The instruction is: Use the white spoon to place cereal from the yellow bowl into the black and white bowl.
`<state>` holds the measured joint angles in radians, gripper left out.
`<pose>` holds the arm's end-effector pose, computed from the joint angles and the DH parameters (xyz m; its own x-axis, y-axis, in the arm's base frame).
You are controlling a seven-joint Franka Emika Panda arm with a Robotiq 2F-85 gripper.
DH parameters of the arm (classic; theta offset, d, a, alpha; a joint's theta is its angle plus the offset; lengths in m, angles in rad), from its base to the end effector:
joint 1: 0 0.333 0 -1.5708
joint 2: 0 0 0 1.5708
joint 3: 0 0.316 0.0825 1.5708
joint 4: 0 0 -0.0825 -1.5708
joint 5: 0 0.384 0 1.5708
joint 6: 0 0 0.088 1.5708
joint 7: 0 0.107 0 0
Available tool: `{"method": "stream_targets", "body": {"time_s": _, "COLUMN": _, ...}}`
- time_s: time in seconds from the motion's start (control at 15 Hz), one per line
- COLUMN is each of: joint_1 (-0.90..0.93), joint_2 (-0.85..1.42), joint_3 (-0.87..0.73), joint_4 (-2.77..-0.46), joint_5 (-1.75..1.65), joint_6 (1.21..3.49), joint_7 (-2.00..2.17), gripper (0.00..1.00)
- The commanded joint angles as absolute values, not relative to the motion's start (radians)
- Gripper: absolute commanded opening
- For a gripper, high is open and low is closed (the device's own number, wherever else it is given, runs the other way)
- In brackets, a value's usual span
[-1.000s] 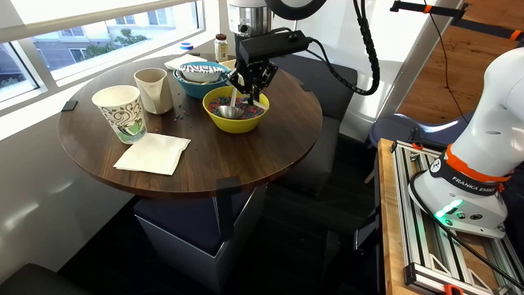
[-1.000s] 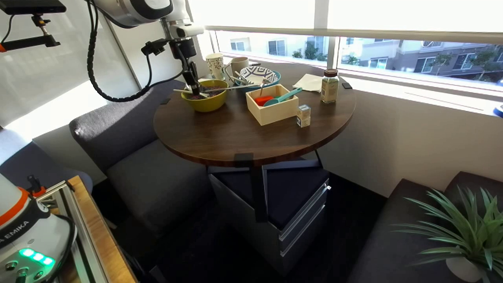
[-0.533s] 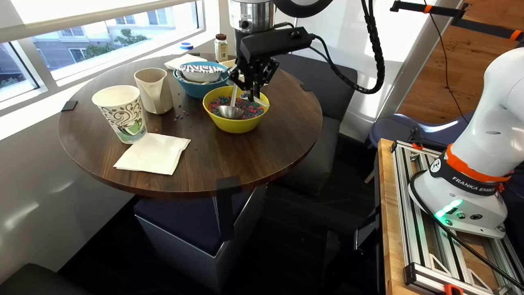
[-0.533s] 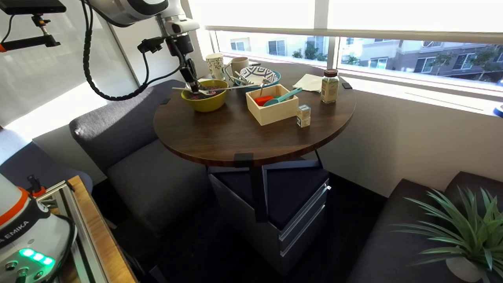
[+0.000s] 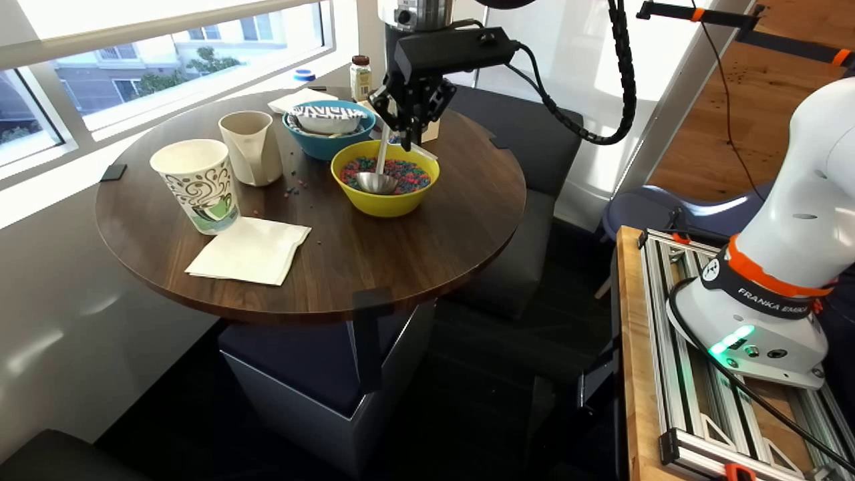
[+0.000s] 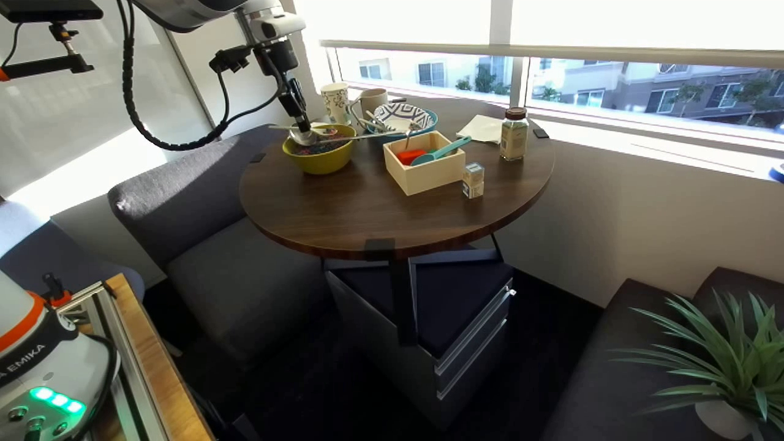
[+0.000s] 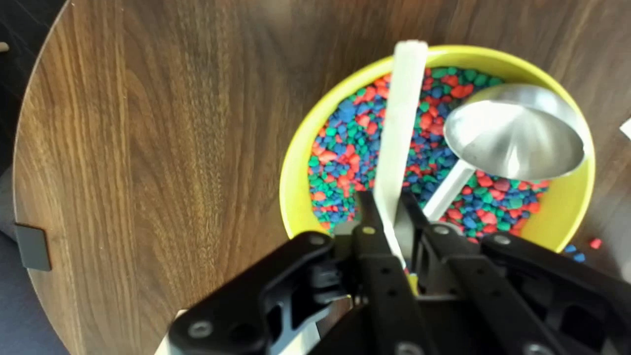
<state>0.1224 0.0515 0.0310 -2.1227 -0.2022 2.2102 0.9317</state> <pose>0.5484 0.0779 0.3912 0.7846 -0.6022 0.1471 -0.6161 -0.7839 0.0767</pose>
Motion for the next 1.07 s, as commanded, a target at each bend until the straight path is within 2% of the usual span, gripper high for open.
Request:
{"method": "stream_targets", "body": {"time_s": 0.0, "joint_1": 0.098, "joint_2": 0.040, "joint_3": 0.033, "joint_4": -2.115, "joint_5": -0.213, "joint_6": 2.285, "joint_7": 0.910, "gripper": 0.04}}
{"method": "stream_targets", "body": {"time_s": 0.33, "joint_1": 0.065, "joint_2": 0.089, "joint_3": 0.018, "joint_4": -2.034, "joint_5": -0.191, "joint_6": 2.325, "joint_7": 0.845, "gripper": 0.04}}
{"method": "stream_targets", "body": {"time_s": 1.0, "joint_1": 0.033, "joint_2": 0.301, "joint_3": -0.030, "joint_4": -1.727, "joint_5": -0.129, "joint_6": 2.224, "joint_7": 0.653, "gripper": 0.04}}
